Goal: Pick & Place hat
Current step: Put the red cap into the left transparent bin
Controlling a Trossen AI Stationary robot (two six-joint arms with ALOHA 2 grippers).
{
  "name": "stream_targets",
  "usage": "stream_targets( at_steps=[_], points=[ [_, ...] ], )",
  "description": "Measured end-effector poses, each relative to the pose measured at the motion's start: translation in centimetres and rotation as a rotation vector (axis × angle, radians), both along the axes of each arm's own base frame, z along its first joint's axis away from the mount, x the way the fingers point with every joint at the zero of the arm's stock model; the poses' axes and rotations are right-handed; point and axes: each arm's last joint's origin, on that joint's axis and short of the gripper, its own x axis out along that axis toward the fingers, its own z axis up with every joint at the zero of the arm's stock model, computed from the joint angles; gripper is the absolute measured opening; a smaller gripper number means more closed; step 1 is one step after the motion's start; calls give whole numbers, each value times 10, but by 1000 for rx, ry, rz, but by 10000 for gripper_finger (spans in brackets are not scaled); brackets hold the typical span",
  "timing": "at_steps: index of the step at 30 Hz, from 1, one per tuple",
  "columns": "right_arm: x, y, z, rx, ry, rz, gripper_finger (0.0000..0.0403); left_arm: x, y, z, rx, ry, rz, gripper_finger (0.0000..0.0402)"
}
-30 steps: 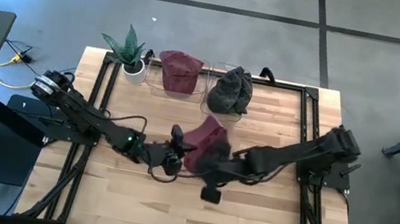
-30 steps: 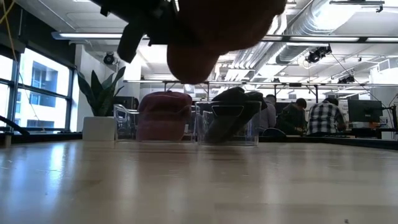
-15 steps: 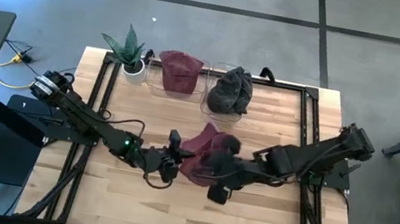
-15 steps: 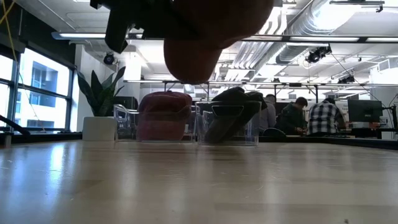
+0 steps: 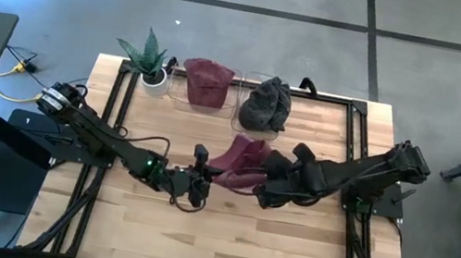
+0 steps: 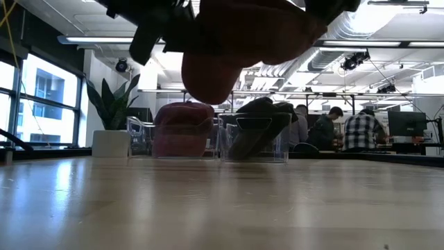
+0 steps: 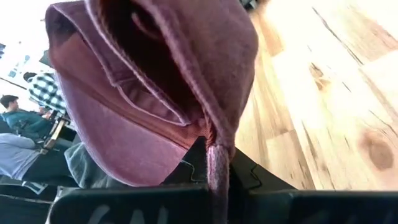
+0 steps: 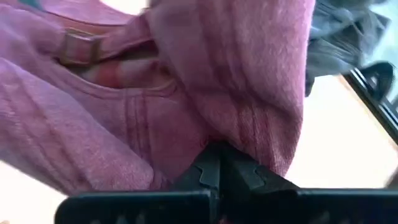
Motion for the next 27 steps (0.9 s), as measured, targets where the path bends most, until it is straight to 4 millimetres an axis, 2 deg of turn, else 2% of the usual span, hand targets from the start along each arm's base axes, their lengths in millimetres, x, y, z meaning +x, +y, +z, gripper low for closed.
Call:
stream_targets(
  at_steps=[6, 10, 12, 15, 21, 24, 27],
  points=[
    [9, 14, 24, 30, -117, 188, 3, 0, 0, 0, 0, 1, 0, 0],
    [24, 24, 35, 85, -226, 390, 1, 0, -1, 0, -13, 3, -21, 0],
    [30, 25, 39, 94, -282, 432, 2, 0, -1, -1, -18, 6, -34, 0],
    [37, 11, 34, 73, -297, 349, 1, 4, -3, -8, -19, 23, -51, 0],
    [25, -30, 1, -35, -115, 33, 1, 5, -13, -22, 34, 78, -82, 0],
    [24, -36, -10, -53, -63, 27, 3, 5, -16, -26, 52, 91, -97, 0],
    [25, -32, -8, -53, -81, 51, 4, 5, -16, -26, 58, 93, -84, 0]
  ],
)
